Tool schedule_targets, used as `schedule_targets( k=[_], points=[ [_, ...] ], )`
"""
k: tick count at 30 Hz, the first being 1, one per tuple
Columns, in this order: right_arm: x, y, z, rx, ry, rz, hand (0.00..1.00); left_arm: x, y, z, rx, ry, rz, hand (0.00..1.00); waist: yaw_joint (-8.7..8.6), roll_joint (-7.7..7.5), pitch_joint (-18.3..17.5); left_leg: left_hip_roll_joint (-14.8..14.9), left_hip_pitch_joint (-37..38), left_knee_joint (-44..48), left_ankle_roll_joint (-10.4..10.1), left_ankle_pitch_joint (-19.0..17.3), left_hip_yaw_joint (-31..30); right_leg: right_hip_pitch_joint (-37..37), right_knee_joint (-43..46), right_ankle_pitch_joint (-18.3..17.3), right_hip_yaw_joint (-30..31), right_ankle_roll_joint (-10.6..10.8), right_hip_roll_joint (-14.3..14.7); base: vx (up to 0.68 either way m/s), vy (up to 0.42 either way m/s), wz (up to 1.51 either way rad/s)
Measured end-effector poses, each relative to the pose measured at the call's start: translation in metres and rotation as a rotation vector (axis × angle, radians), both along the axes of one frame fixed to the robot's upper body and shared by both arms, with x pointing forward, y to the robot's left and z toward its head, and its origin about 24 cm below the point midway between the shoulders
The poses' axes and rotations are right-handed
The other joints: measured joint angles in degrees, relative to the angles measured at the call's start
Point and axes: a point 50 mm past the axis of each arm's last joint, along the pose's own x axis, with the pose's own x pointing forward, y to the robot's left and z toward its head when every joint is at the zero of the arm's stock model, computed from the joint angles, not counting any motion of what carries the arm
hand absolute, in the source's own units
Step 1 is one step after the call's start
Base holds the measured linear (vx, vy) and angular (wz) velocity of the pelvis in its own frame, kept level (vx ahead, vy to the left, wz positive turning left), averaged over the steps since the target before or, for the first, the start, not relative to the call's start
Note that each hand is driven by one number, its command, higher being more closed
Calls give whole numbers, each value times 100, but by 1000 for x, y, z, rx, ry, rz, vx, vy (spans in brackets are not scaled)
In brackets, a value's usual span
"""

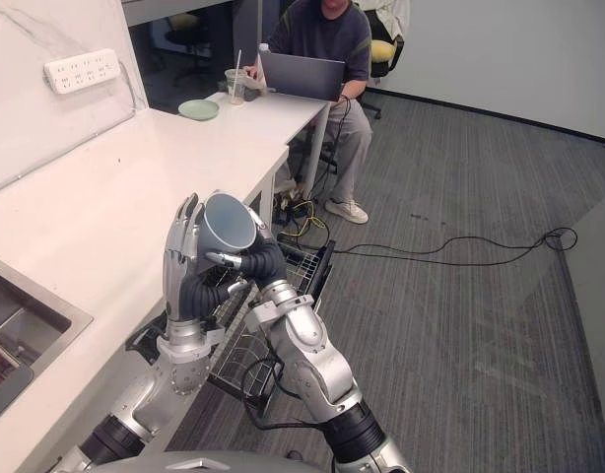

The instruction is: Walk over to the sink, pick up the cup, carry it to the dishwasher, place the cup inside the dishwasher, then close the dishwasher door

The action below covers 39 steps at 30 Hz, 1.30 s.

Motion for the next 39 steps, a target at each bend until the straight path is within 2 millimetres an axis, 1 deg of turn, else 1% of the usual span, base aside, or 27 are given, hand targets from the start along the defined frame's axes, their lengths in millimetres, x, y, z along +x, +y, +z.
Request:
schedule_targets(
  k=[6, 9, 11, 13, 14, 16, 17, 19, 20, 22, 24, 25, 27, 28, 29, 30, 31, 32, 35, 36, 39],
  points=[
    [0, 1, 1, 70, 9, -21, 100, 0, 3, -1, -35, 8, 24, 0, 6, 0, 0, 2, 10, -5, 1, 16, 0, 7, 1, 13, -1, 1, 0, 0, 0, 0],
    [0, -3, 3, 131, 8, -79, 100, 2, 7, -2, -89, 38, 40, 0, 7, -1, 0, 2, 16, -6, 3, 21, 0, 13, 2, 17, -4, 3, 0, 0, 0, 0],
    [2, -13, 4, 181, 9, -177, 100, 3, 14, -4, -158, 75, 58, 0, 13, -1, 1, 2, 17, -8, 6, 25, 1, 13, 4, 18, -6, 4, 0, 0, 0, 0],
    [4, -24, 5, 203, 6, -247, 100, 2, 19, -7, -181, 108, 65, 0, 17, -3, 1, 2, 17, -9, 9, 29, 9, 13, 4, 19, -6, 7, 0, 0, 0, 0],
    [5, -31, 6, 215, 0, -290, 100, 2, 20, -10, -195, 131, 62, 0, 19, -4, 2, 1, 17, -9, 10, 29, 13, 13, 4, 21, -6, 9, 1, 0, 0, 0],
    [7, -39, 7, 231, -5, -342, 100, 1, 20, -12, -218, 164, 41, 0, 20, -4, 2, 0, 17, -9, 11, 30, 17, 12, 4, 23, -5, 10, 2, 0, 0, 0],
    [8, -47, 8, 243, -8, -389, 100, 1, 19, -13, -255, 206, 5, 0, 19, -6, 3, 0, 19, -9, 11, 30, 20, 12, 4, 25, -4, 10, 3, 0, 0, 0],
    [9, -53, 8, 251, -8, -430, 100, 0, 17, -15, -291, 250, -48, 0, 16, -7, 4, 1, 20, -9, 11, 30, 22, 12, 4, 26, -2, 10, 2, 0, 0, 0],
    [10, -61, 8, 254, -10, -469, 100, -1, 13, -19, -320, 307, -132, 0, 16, -9, 6, 1, 19, -10, 11, 30, 22, 12, 3, 26, -2, 10, 0, 0, 0, 0],
    [10, -69, 8, 243, -13, -521, 100, -3, 7, -23, -333, 364, -221, 0, 22, -18, 11, 1, 16, -10, 11, 30, 22, 11, 3, 28, -1, 12, -3, 0, 0, 0],
    [11, -80, 8, 236, -18, -570, 100, -6, -4, -32, -336, 476, -361, 0, 20, -41, 26, 1, 9, -10, 11, 30, 22, 4, 1, 29, 1, 14, -12, 0, 0, 0],
    [11, -83, 8, 234, -16, -579, 100, -6, -6, -36, -331, 508, -391, 0, 19, -47, 30, 1, 7, -10, 11, 30, 22, 3, 1, 29, 1, 15, -12, 0, 0, 0],
    [11, -91, 5, 215, -7, -591, 100, -9, -11, -54, -302, 648, -486, 0, 1, -74, 47, 1, -18, -10, 11, 30, 31, -25, 1, 31, 2, 18, -14, 0, 0, -2],
    [10, -93, 3, 208, -3, -592, 100, -11, -11, -59, -293, 679, -500, 0, 1, -82, 52, 2, -28, -10, 11, 30, 33, -36, 1, 33, 2, 18, -14, 0, 0, 0],
    [10, -96, -4, 181, 19, -594, 100, -15, -12, -68, -278, 742, -536, 0, -21, -99, 66, 11, -36, -9, 10, 29, 33, -40, -7, 36, 5, 14, -17, 0, 0, 0],
    [9, -98, -9, 164, 36, -593, 100, -17, -11, -72, -265, 770, -550, 0, -29, -110, 73, 12, -38, -9, 6, 27, 32, -34, -24, 44, 6, 10, -18, 0, 0, 0],
    [7, -101, -19, 125, 72, -586, 100, -22, -9, -81, -231, 825, -569, 0, -27, -127, 84, 13, -62, -9, 1, 23, 31, -37, -58, 61, 6, 6, -19, 0, 0, 3],
    [5, -104, -27, 90, 102, -577, 100, -26, -7, -89, -211, 876, -582, 0, -30, -133, 96, 13, -99, -8, 1, 24, 29, -50, -95, 81, 4, 4, -19, 0, 0, 0],
    [1, -109, -42, 15, 158, -578, 100, -36, 2, -108, -191, 997, -568, 0, -67, -125, 120, 14, -122, -7, -7, 18, 26, -46, -151, 98, -1, 0, -17, 0, 0, 0],
    [1, -111, -45, 6, 166, -575, 100, -38, 4, -111, -187, 1019, -563, 0, -68, -122, 123, 14, -122, -7, -10, 16, 24, -42, -158, 98, -4, 0, -17, 0, 0, 0],
    [2, -114, -59, -114, 201, -549, 100, -44, 25, -137, -188, 1164, -441, 0, -104, -99, 171, 9, -120, -7, -14, 12, -39, 6, -203, 102, -64, 4, -14, -9, -21, 8]
  ],
)
